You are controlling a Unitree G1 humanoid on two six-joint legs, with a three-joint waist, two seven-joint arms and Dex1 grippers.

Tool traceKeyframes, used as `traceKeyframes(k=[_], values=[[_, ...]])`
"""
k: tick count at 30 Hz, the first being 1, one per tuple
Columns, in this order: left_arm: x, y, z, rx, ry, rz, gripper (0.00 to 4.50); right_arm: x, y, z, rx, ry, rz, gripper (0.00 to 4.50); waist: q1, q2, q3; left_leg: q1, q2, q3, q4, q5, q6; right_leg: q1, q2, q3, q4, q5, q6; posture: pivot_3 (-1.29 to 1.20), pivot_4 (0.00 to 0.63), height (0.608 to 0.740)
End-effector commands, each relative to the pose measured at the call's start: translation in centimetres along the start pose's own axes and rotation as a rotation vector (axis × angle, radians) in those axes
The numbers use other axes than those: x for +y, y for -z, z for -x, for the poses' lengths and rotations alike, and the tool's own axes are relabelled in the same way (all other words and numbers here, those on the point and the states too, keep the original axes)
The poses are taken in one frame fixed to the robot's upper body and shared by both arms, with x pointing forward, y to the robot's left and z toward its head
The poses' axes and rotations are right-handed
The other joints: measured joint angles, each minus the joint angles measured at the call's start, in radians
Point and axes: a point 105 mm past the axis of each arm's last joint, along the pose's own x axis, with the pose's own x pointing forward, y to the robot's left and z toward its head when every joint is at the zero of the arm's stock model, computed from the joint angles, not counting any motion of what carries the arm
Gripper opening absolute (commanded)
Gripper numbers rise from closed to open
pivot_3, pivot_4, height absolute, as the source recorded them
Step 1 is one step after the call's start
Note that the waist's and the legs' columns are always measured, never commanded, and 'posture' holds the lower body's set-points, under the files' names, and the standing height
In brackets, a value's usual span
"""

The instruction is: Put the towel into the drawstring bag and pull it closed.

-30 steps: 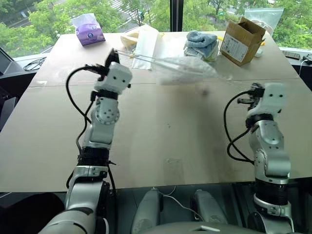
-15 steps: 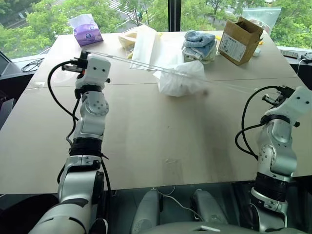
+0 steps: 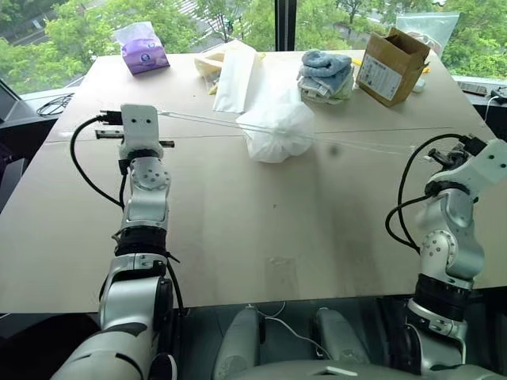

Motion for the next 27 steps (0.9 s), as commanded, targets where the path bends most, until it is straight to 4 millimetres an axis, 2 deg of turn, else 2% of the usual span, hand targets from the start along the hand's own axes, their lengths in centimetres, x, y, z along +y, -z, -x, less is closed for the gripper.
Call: traceKeyframes(k=[1,3,5,8,9,11,13,14,16,17,18,20,22,24,27], values=[[-2.3,-2.8,1.0,-0.127,0.183,0.04,0.05,3.0,-2.3,0.7,-0.073,-0.288,0.032,0.0,-0.001,0.0,0.0,0.0,0.0,0.0,0.0,0.0,0.0,0.0,0.0,0.0,0.0,0.0,0.0,0.0,0.15,0.74],[-1.5,-3.2,1.6,-0.141,0.216,0.043,0.05,4.1,-3.2,1.9,-0.064,-0.494,0.036,0.0,-0.01,0.0,0.0,0.0,0.001,0.0,0.0,0.0,0.0,0.0,0.001,0.001,0.0,0.0,0.0,0.0,0.15,0.74],[-0.9,-3.9,2.1,-0.161,0.246,0.048,0.05,4.1,-3.3,2.7,-0.028,-0.615,0.073,0.0,-0.017,0.0,0.0,0.0,0.001,-0.001,0.0,0.0,0.0,0.0,0.001,0.001,0.0,0.0,0.0,0.0,0.15,0.74],[-0.2,-4.4,3.6,-0.193,0.324,0.007,0.0,3.2,-2.2,4.9,0.122,-0.806,0.124,0.93,-0.019,0.0,0.0,0.0,0.002,-0.001,0.0,0.0,0.001,0.001,0.0,0.001,-0.001,0.0,0.0,0.0,0.15,0.74],[-0.3,-4.1,4.2,-0.181,0.355,0.009,0.65,3.2,-1.5,6.1,0.197,-0.89,0.131,1.4,-0.019,0.0,0.0,0.0,0.002,-0.001,0.0,-0.001,0.001,0.002,0.0,0.001,-0.002,0.0,0.0,0.0,0.15,0.74],[-0.7,-3.2,5.4,-0.148,0.432,0.011,1.34,3.1,-0.1,8.4,0.319,-1.014,0.179,2.35,-0.016,0.0,0.0,0.001,0.002,-0.001,0.0,-0.002,0.004,0.003,0.0,0.001,-0.002,0.0,0.0,0.0,0.15,0.74],[-1.9,-2.0,7.5,-0.101,0.581,0.039,2.3,2.0,1.4,9.8,0.435,-1.055,0.24,3.36,-0.015,0.0,0.0,0.002,0.002,-0.002,0.0,-0.003,0.005,0.004,0.0,0.0,-0.002,0.0,0.0,0.0,0.15,0.74],[-2.4,-0.8,8.9,-0.038,0.667,0.068,2.71,1.2,2.0,10.6,0.495,-1.088,0.264,3.8,-0.015,0.0,0.0,0.002,0.002,-0.002,0.001,-0.003,0.005,0.004,0.0,0.001,-0.002,0.0,0.0,0.0,0.15,0.74],[-2.9,1.8,12.2,0.095,0.835,0.108,3.57,0.0,2.6,11.8,0.571,-1.142,0.302,3.83,-0.016,0.0,0.0,0.003,0.002,-0.002,0.001,-0.003,0.005,0.005,0.0,0.001,-0.003,0.0,0.0,0.0,0.15,0.74],[-3.2,3.4,14.4,0.2,0.949,0.161,4.12,-0.7,2.7,11.6,0.559,-1.141,0.327,3.83,-0.017,0.0,0.0,0.003,0.002,-0.002,0.001,-0.003,0.005,0.006,0.001,0.001,-0.003,0.0,0.0,0.0,0.15,0.74],[-3.4,4.8,16.6,0.289,1.046,0.188,4.37,-1.1,3.0,11.6,0.548,-1.142,0.327,3.83,-0.019,0.0,0.0,0.003,0.003,-0.002,0.001,-0.003,0.005,0.006,0.001,0.001,-0.003,0.0,0.0,0.0,0.15,0.74],[-3.3,6.9,19.4,0.394,1.151,0.178,4.46,-2.4,4.2,12.4,0.581,-1.189,0.345,3.83,-0.01,0.0,-0.001,0.005,0.003,-0.002,0.0,-0.003,0.005,0.007,0.002,0.001,-0.003,0.0,0.0,0.0,0.15,0.74],[-2.9,8.0,20.4,0.439,1.177,0.162,4.46,-3.8,5.1,13.0,0.6,-1.238,0.388,3.83,0.005,0.006,-0.002,0.019,0.003,-0.001,-0.003,-0.004,0.006,0.022,0.001,0.001,-0.008,-0.001,0.0,0.0,0.15,0.74],[-2.2,8.1,20.1,0.422,1.152,0.15,4.46,-5.7,5.4,12.9,0.606,-1.235,0.414,3.83,0.011,0.01,-0.004,0.026,0.003,-0.001,-0.004,-0.005,0.008,0.035,0.001,-0.003,-0.019,-0.001,0.0,0.0,0.15,0.74],[-1.4,7.8,20.2,0.394,1.156,0.132,4.46,-7.8,5.2,12.2,0.571,-1.222,0.456,3.83,0.008,0.009,-0.005,0.032,0.003,-0.001,-0.005,-0.006,0.009,0.04,0.001,0.0,-0.02,-0.001,0.0,0.0,0.15,0.74]])
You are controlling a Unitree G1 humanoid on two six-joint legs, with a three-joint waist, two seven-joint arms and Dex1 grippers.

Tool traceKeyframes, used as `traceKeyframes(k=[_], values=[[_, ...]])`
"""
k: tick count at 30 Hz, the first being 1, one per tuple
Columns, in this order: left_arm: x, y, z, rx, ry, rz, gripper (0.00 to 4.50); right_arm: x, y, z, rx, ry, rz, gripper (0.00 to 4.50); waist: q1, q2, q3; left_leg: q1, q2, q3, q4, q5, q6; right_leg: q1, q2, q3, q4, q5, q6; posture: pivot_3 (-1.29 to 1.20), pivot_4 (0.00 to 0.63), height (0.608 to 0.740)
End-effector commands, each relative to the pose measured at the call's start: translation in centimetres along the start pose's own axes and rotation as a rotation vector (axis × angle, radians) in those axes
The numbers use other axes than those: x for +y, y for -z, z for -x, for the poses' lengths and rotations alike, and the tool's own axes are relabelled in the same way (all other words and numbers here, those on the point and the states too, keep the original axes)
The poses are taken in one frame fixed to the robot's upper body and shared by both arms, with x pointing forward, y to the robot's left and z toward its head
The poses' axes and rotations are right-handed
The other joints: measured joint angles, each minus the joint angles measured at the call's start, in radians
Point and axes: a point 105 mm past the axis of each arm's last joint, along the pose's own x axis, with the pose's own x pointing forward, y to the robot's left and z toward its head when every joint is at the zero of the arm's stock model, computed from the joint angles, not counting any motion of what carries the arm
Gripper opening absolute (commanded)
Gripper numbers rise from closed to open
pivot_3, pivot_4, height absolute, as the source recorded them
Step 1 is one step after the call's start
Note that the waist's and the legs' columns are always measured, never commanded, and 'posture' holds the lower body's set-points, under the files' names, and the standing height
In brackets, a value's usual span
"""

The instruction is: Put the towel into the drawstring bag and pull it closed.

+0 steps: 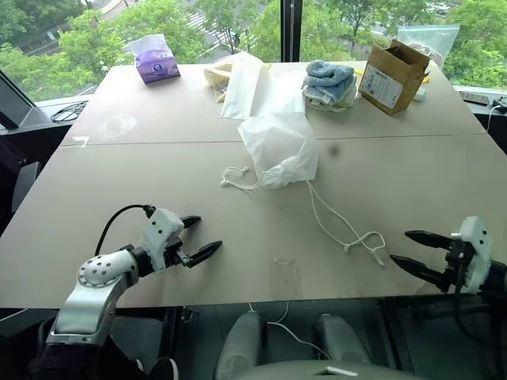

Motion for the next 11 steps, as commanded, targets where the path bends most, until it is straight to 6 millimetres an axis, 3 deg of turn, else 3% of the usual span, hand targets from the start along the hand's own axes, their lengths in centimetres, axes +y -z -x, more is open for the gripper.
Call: traceKeyframes(k=[1,4,11], values=[[-0.4,1.3,1.3,0.051,0.022,-0.001,4.46,-2.1,-1.3,2.0,-0.1,0.069,0.116,3.83,-0.008,0.0,0.0,0.001,0.0,0.0,0.0,0.0,0.0,0.0,0.0,0.001,0.0,0.0,0.0,0.0,0.15,0.74],[-1.0,0.8,1.6,0.025,0.036,-0.021,4.46,-3.5,-2.7,2.2,-0.206,0.106,0.155,3.83,-0.024,0.001,0.0,0.003,0.002,0.005,-0.002,0.0,0.0,0.0,0.001,0.006,0.0,0.0,0.0,0.0,0.15,0.74],[-1.5,-0.7,0.8,-0.037,0.028,-0.028,4.46,-3.9,-2.3,1.3,-0.214,0.069,0.174,3.83,-0.005,0.0,0.0,0.001,0.002,0.003,-0.003,0.0,0.0,-0.001,0.0,0.004,0.0,0.0,0.0,0.0,0.15,0.74]])
